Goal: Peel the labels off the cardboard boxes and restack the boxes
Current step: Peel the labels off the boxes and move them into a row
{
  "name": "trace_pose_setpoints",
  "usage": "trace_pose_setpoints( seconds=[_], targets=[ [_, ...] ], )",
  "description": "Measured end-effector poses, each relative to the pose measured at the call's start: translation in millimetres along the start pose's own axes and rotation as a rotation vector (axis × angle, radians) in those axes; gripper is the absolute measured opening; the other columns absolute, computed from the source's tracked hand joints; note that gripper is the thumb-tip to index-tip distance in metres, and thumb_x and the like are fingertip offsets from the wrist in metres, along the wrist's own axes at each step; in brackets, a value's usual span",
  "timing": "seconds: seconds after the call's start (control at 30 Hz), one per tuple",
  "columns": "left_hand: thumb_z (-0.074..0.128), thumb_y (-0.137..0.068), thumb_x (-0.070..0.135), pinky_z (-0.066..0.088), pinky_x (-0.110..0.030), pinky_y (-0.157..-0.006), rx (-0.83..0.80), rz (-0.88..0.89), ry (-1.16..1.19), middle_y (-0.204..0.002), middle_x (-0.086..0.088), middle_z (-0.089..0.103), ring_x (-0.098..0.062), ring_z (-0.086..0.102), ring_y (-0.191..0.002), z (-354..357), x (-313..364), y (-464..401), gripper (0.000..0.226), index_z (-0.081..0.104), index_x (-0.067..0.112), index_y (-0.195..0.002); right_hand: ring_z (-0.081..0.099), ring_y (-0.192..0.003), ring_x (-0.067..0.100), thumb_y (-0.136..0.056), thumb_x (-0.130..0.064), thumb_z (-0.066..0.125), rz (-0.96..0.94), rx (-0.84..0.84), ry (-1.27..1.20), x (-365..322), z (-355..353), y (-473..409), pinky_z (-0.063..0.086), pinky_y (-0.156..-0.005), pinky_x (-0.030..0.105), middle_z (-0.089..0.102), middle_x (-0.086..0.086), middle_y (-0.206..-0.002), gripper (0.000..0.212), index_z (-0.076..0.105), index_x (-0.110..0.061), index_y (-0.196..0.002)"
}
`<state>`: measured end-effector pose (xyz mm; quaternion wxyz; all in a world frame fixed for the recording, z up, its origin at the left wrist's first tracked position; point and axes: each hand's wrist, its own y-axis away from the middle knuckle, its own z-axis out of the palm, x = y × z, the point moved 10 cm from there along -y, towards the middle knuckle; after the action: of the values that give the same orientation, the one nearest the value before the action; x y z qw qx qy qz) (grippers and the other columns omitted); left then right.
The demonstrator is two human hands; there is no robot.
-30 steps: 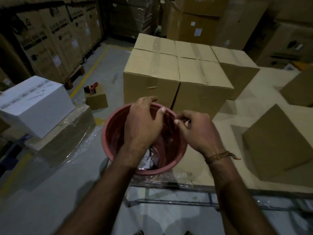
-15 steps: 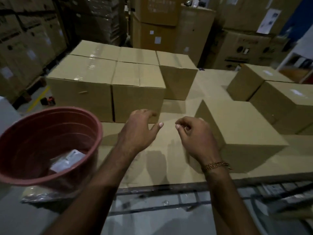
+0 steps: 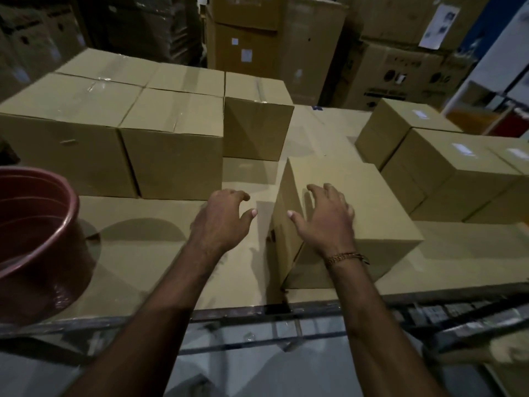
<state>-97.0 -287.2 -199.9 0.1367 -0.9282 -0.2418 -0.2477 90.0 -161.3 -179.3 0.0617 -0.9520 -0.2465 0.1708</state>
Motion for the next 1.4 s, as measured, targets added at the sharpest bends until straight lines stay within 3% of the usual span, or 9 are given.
trace_pose_setpoints(
  seconds=[0.23, 0.4, 0.6, 0.73, 0.93, 1.07, 1.17, 1.27, 1.4],
  targets=[
    [0.061, -0.102, 0.048, 0.051, -0.050, -0.104, -0.042, -0.001, 0.016, -0.142, 0.000, 0.061, -0.023, 0.053, -0.133, 30, 4, -38, 0.044, 0.061, 0.025, -0.140, 0.046, -0.136, 0.034, -0.094, -0.036, 0.070, 0.075, -0.096, 0.012, 8, 6, -29, 0.041, -0.113, 0.058, 0.047, 0.007, -0.151, 0.074, 0.037, -0.026, -0.159],
    [0.061, -0.102, 0.048, 0.050, -0.049, -0.106, -0.106, 0.026, 0.055, -0.143, -0.003, 0.060, -0.026, 0.053, -0.133, 60, 24, -61, 0.046, 0.061, 0.024, -0.142, 0.041, -0.142, 0.039, -0.096, -0.021, 0.065, 0.130, -0.125, 0.003, 34, 0, -55, 0.035, -0.118, 0.062, 0.040, 0.009, -0.158, 0.076, 0.031, -0.028, -0.163],
    [0.060, -0.102, 0.050, 0.050, -0.047, -0.106, -0.223, 0.061, 0.072, -0.145, -0.004, 0.061, -0.026, 0.055, -0.133, 100, 42, -78, 0.050, 0.060, 0.022, -0.144, 0.020, -0.158, 0.047, -0.099, -0.004, 0.054, 0.129, -0.146, 0.020, 53, -4, -66, 0.020, -0.124, 0.072, 0.011, 0.010, -0.177, 0.082, 0.018, -0.032, -0.168],
    [0.054, -0.104, 0.054, 0.050, -0.045, -0.106, -0.253, 0.067, 0.071, -0.148, -0.006, 0.059, -0.028, 0.056, -0.133, 127, 54, -84, 0.057, 0.055, 0.020, -0.149, 0.019, -0.159, 0.043, -0.096, 0.005, 0.047, 0.128, -0.119, -0.028, 67, -26, -75, 0.017, -0.124, 0.073, 0.011, 0.007, -0.177, 0.085, 0.021, -0.033, -0.168],
    [0.030, -0.103, 0.072, 0.048, -0.049, -0.108, -0.357, 0.026, 0.102, -0.157, -0.010, 0.049, -0.032, 0.053, -0.137, 183, 84, -96, 0.076, 0.022, 0.030, -0.166, 0.025, -0.159, 0.031, -0.096, 0.004, 0.044, 0.111, -0.083, -0.161, 116, -71, -90, 0.026, -0.127, 0.059, 0.021, 0.002, -0.175, 0.081, 0.030, -0.036, -0.165],
    [0.027, -0.101, 0.076, 0.049, -0.043, -0.104, -0.418, -0.015, 0.231, -0.156, -0.011, 0.052, -0.033, 0.058, -0.133, 209, 110, -105, 0.081, 0.001, 0.037, -0.167, 0.029, -0.157, 0.018, -0.100, 0.001, 0.040, 0.121, -0.071, -0.219, 159, -102, -97, 0.026, -0.126, 0.036, 0.029, -0.002, -0.172, 0.072, 0.037, -0.032, -0.164],
    [0.027, -0.100, 0.077, 0.046, -0.042, -0.108, -0.468, -0.038, 0.294, -0.162, -0.011, 0.045, -0.035, 0.055, -0.138, 227, 132, -106, 0.082, -0.006, 0.041, -0.166, 0.034, -0.154, 0.019, -0.105, -0.006, 0.039, 0.106, -0.077, -0.229, 187, -116, -102, 0.032, -0.125, 0.039, 0.033, -0.003, -0.170, 0.064, 0.038, -0.032, -0.163],
    [0.027, -0.101, 0.075, 0.035, -0.042, -0.118, -0.500, -0.072, 0.440, -0.173, -0.003, 0.024, -0.032, 0.039, -0.152, 239, 155, -99, 0.079, -0.012, 0.046, -0.164, 0.034, -0.153, 0.018, -0.108, -0.007, 0.038, 0.089, -0.080, -0.246, 208, -130, -105, 0.030, -0.123, 0.035, 0.035, -0.004, -0.169, 0.059, 0.041, -0.031, -0.163],
    [0.032, -0.106, 0.066, 0.031, -0.039, -0.119, -0.398, -0.090, 0.548, -0.174, 0.005, 0.017, -0.026, 0.031, -0.156, 236, 175, -101, 0.074, -0.006, 0.044, -0.166, 0.033, -0.154, 0.019, -0.110, -0.010, 0.039, 0.105, -0.113, -0.327, 228, -140, -109, 0.030, -0.125, 0.039, 0.036, -0.004, -0.169, 0.057, 0.042, -0.034, -0.162]
  ],
)
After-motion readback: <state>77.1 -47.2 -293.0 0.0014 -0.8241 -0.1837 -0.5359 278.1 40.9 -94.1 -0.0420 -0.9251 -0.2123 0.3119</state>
